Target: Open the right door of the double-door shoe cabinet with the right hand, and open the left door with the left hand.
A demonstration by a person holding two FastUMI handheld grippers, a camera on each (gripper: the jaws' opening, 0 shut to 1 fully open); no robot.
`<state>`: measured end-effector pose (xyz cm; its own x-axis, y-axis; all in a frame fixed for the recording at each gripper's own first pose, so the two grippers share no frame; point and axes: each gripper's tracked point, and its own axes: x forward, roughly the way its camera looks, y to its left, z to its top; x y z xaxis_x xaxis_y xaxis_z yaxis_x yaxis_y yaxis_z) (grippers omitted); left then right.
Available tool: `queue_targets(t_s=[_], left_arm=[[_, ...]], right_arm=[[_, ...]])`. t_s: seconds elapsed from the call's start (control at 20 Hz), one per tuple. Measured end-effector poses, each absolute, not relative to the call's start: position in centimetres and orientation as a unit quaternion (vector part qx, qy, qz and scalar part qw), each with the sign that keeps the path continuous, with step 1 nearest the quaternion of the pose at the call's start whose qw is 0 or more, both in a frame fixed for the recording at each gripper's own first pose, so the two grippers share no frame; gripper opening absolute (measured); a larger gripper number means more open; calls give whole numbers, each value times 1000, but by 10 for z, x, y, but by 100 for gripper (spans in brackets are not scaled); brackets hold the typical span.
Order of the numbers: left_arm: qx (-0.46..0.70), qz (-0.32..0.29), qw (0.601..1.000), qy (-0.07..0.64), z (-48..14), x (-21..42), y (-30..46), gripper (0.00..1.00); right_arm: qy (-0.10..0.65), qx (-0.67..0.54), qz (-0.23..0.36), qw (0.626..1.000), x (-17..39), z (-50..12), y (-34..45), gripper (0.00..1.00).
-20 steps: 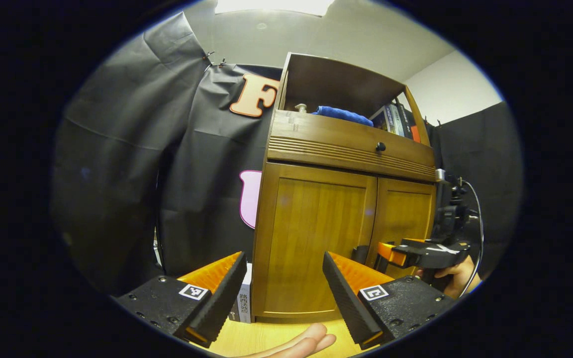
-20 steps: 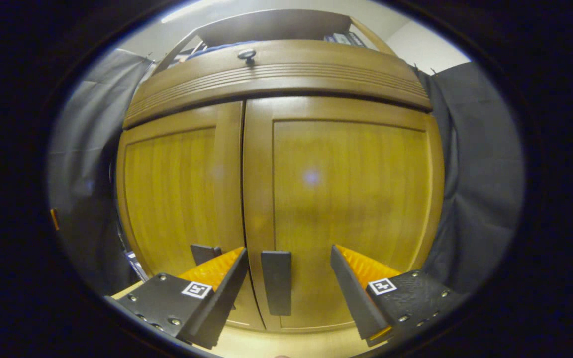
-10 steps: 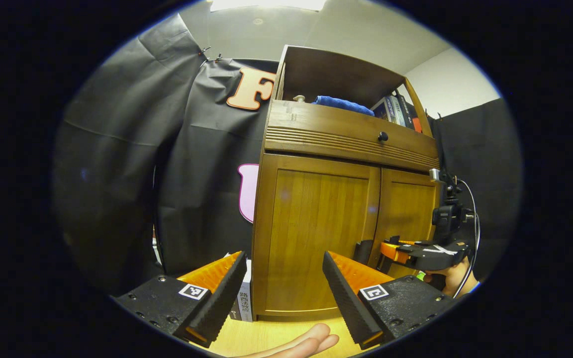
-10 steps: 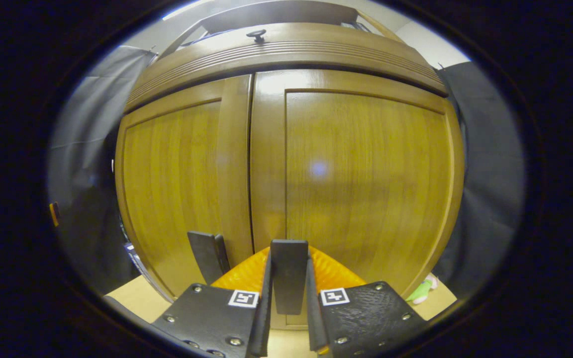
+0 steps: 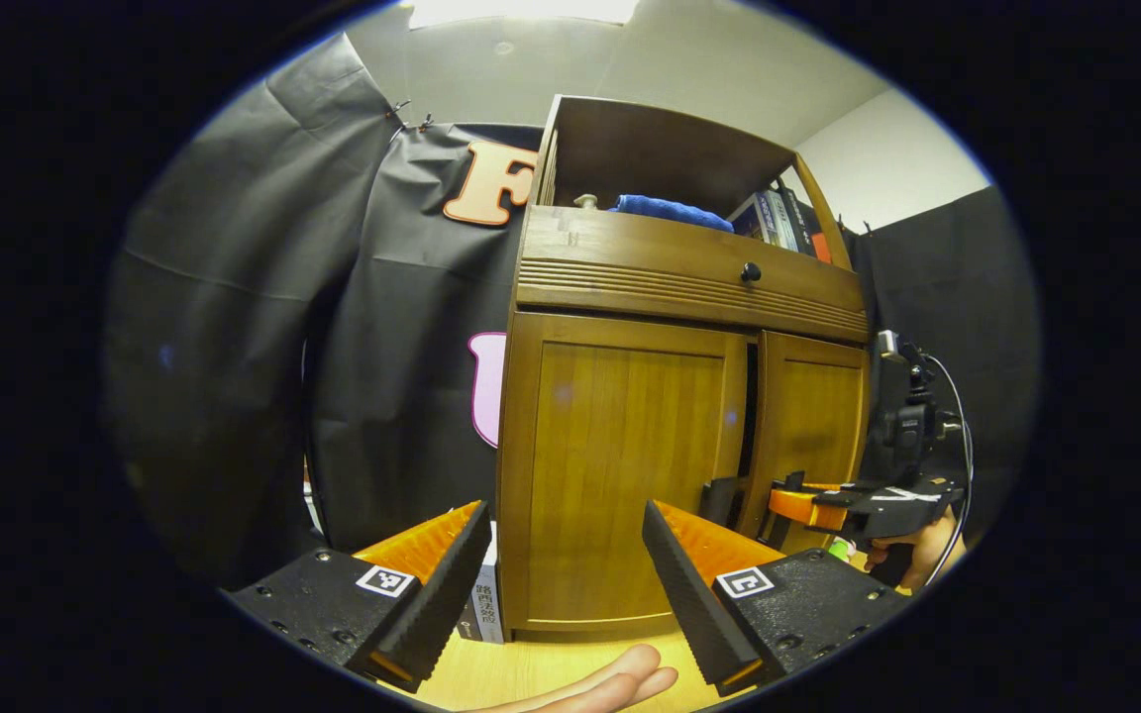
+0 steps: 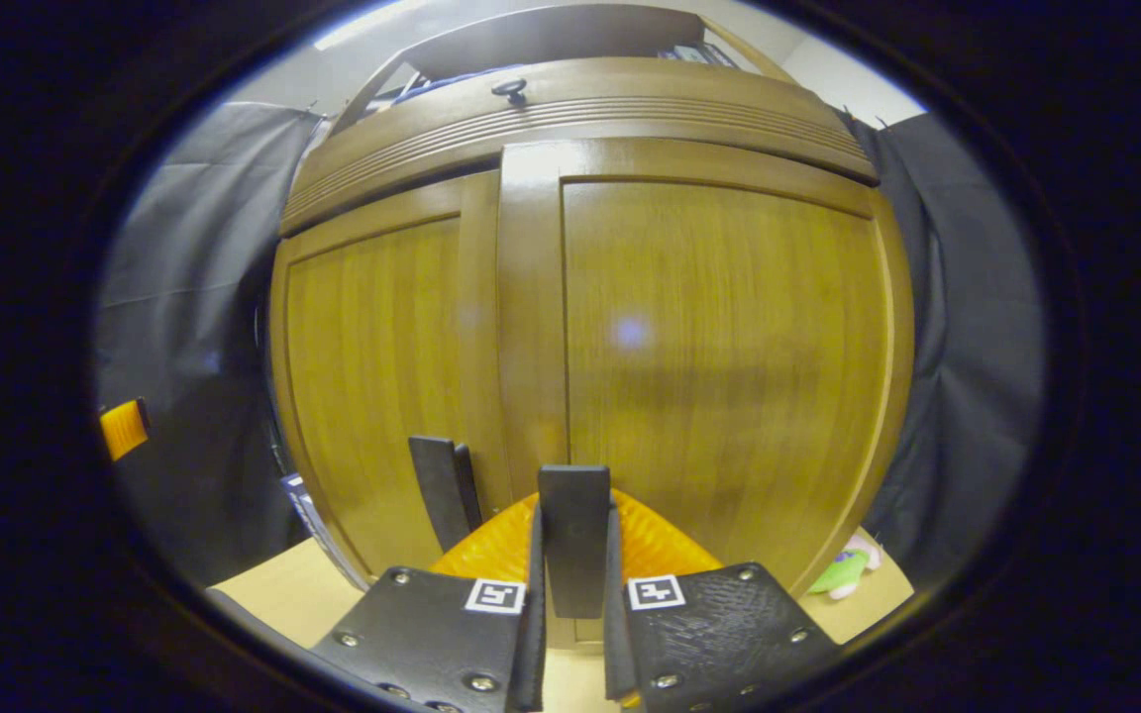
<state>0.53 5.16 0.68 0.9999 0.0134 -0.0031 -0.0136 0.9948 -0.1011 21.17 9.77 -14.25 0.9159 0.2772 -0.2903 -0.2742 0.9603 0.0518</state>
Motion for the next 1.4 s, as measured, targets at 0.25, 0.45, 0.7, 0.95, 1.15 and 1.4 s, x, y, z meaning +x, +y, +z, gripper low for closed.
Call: queue_targets(t_s=[0.25, 0.45, 0.7, 0.95, 1.15, 1.4], left_arm=[[-37, 10, 999, 6, 1, 9, 46, 91], [-26, 2, 1000, 6, 1, 13, 29, 91], [-30, -16, 999, -1, 1, 6, 3, 91], [-45, -4, 999, -12, 6, 0, 2, 91], [-46, -8, 999, -11, 5, -2, -2, 91], [-40, -21, 999, -10, 5, -5, -8, 91]], right_arm=[[151, 32, 176, 972, 201, -132, 97, 23], [149, 38, 197, 968, 179, -128, 85, 23], [144, 59, 201, 967, 152, -123, 63, 23], [143, 55, 189, 970, 136, -117, 44, 24], [143, 20, 173, 974, 131, -113, 35, 24], [144, 23, 162, 976, 114, -111, 12, 27]])
